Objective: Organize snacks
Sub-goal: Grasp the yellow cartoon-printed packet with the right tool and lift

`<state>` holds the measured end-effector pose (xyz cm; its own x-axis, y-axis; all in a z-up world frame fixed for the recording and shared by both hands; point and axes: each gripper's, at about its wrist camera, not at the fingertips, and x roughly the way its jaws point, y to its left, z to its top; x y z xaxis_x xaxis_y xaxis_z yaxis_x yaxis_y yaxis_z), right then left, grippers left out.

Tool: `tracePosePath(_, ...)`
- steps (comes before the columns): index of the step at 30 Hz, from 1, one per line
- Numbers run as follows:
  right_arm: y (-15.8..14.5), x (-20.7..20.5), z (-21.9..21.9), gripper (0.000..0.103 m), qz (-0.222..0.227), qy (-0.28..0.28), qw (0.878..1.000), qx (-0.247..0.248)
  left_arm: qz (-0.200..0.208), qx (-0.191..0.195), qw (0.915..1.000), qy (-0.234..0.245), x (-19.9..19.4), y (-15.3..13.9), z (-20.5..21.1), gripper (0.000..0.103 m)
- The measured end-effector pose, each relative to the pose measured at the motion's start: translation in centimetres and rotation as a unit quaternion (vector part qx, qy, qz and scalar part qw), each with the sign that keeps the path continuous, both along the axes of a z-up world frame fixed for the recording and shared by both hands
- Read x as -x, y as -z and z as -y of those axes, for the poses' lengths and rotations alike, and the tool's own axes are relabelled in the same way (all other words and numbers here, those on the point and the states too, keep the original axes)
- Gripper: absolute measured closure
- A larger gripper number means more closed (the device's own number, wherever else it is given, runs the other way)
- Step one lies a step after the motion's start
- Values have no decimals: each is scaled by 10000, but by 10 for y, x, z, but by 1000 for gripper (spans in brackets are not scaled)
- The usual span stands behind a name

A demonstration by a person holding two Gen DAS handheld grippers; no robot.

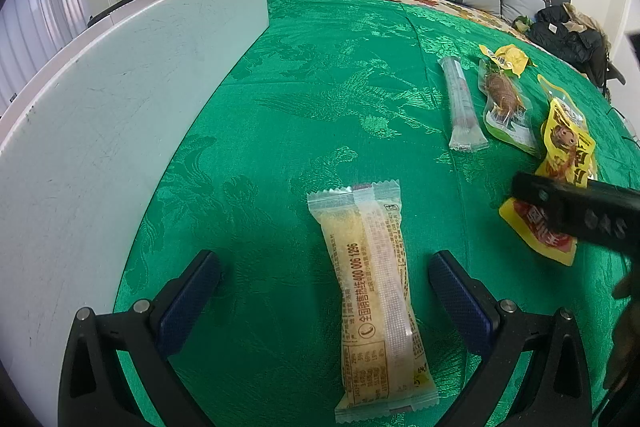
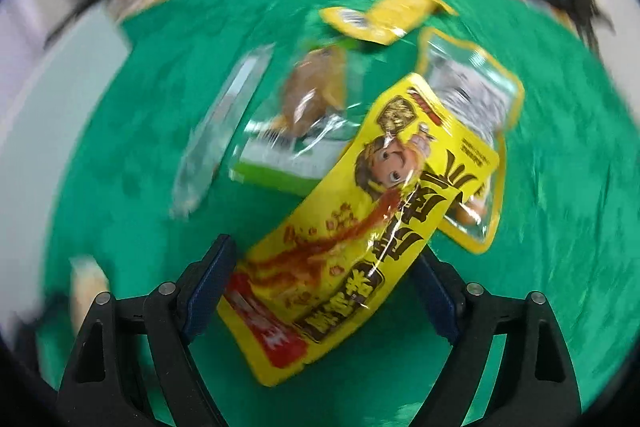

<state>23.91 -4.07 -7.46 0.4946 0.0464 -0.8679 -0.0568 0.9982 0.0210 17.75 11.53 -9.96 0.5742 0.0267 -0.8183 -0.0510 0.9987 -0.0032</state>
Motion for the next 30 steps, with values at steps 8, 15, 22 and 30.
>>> tracePosePath(8, -9, 33, 43, 43, -42, -696, 9960, -565, 1, -1, 10000, 0, 0, 0, 0, 0)
tracePosePath(15, -11, 89, 85, 60, -185, -1967, 9780, -662, 2, 2, 10000, -1, 0, 1, -1, 0)
tracePosePath(22, -2, 104, 129, 39, 415, -1484, 9859, -647, 2, 2, 10000, 0, 1, 1, -1, 0)
tracePosePath(30, -16, 122, 153, 35, 1222, -777, 9864, -777, 3, 4, 10000, 0, 1, 1, -1, 0)
